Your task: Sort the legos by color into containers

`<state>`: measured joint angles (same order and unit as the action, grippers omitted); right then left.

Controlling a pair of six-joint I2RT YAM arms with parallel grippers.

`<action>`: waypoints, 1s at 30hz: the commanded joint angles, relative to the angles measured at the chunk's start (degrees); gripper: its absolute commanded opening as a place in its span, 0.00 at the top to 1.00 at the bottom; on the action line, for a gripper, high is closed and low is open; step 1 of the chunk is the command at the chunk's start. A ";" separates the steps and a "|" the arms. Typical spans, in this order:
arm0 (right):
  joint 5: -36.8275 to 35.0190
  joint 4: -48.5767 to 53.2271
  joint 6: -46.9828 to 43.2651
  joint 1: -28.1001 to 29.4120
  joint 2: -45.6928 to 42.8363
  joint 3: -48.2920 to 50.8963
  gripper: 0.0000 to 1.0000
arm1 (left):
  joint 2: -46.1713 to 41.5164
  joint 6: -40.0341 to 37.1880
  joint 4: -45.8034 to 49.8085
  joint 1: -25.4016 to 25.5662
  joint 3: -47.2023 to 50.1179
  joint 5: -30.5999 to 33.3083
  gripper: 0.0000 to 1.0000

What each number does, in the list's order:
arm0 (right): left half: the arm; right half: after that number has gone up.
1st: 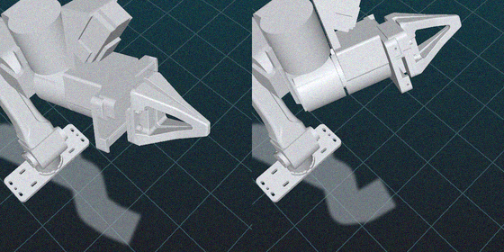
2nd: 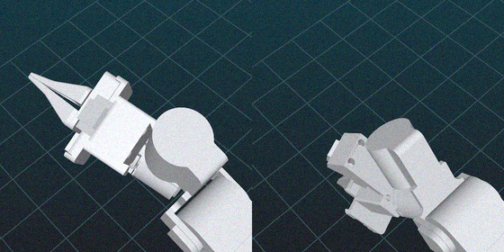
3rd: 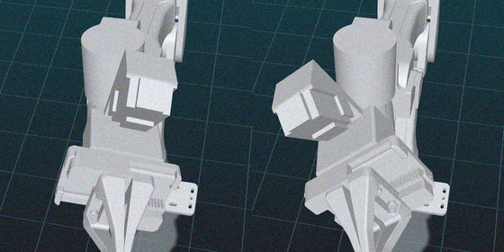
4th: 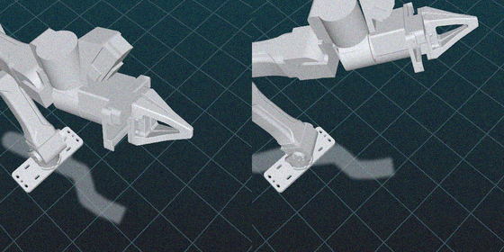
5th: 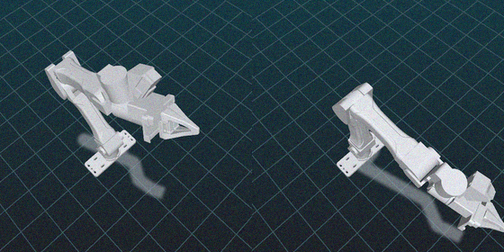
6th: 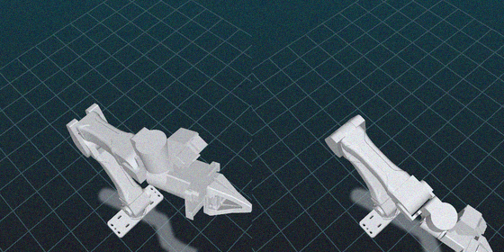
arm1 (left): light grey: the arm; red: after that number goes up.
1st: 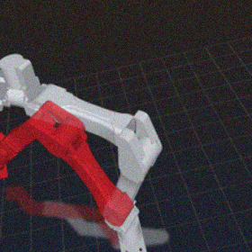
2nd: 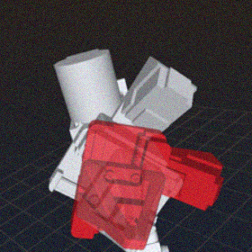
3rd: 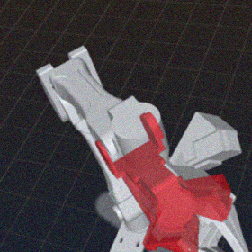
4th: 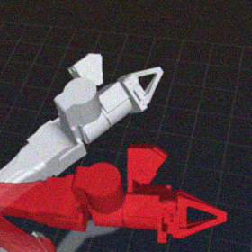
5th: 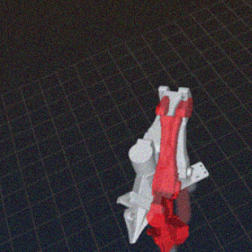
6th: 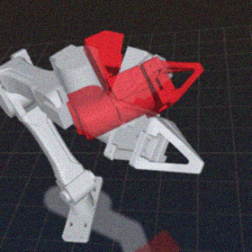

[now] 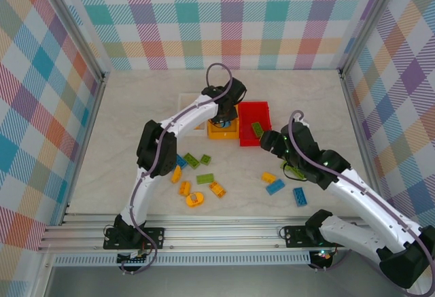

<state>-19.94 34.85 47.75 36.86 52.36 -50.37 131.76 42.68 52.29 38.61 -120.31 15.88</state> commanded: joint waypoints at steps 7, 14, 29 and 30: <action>1.65 15.76 11.51 -9.80 0.45 1.68 0.15 | -1.22 -2.05 3.24 0.74 -2.72 0.38 0.52; 14.91 13.79 19.58 -23.33 3.53 6.65 0.10 | -9.14 -1.63 2.73 3.15 -3.26 1.57 0.37; 26.23 -4.94 51.05 -30.79 15.79 16.65 0.04 | -34.55 -2.63 -18.48 21.43 26.26 5.06 0.32; 27.07 -6.22 51.30 -31.61 17.50 16.75 0.03 | -35.58 -2.52 -19.28 22.53 27.96 5.13 0.32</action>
<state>2.74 35.42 92.84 6.92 67.07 -34.98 98.24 40.82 38.15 59.20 -96.62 19.44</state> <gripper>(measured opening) 0.965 0.677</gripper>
